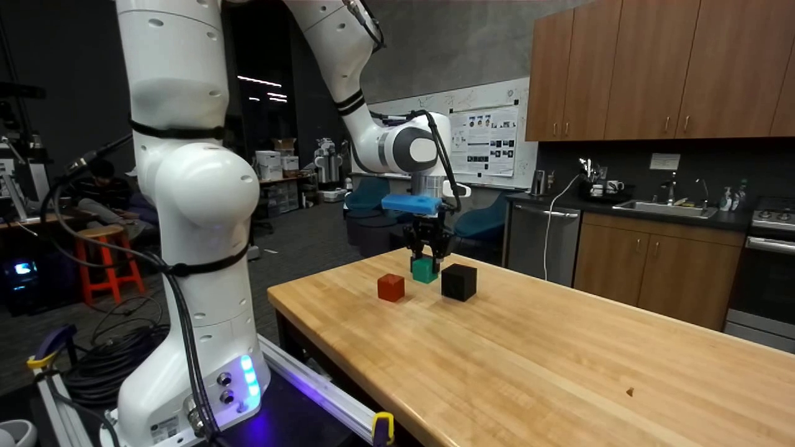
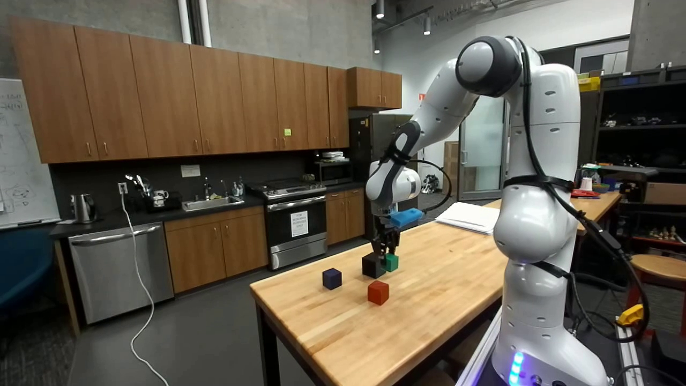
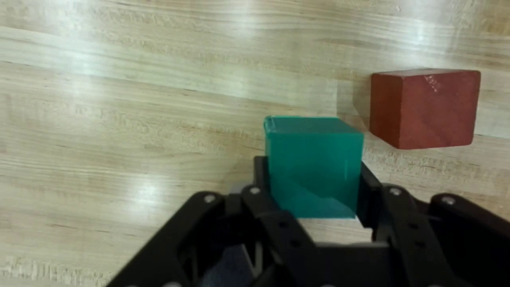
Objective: Remove the blue block from the top of the orange block and put the green block on top of the orange block.
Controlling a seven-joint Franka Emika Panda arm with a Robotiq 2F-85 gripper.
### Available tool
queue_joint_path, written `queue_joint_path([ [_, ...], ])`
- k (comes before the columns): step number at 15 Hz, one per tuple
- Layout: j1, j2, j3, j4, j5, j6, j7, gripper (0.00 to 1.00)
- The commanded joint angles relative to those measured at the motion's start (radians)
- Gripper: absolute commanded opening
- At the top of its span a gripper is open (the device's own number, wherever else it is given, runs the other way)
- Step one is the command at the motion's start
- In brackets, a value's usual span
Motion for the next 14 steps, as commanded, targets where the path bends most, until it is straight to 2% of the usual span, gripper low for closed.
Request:
queue_joint_path([
  [1, 0.020, -0.084, 0.021, -0.051, -0.024, -0.013, 0.013, 0.23],
  [14, 0.099, -0.154, 0.101, -0.134, -0.004, -0.012, 0.097, 0.23],
])
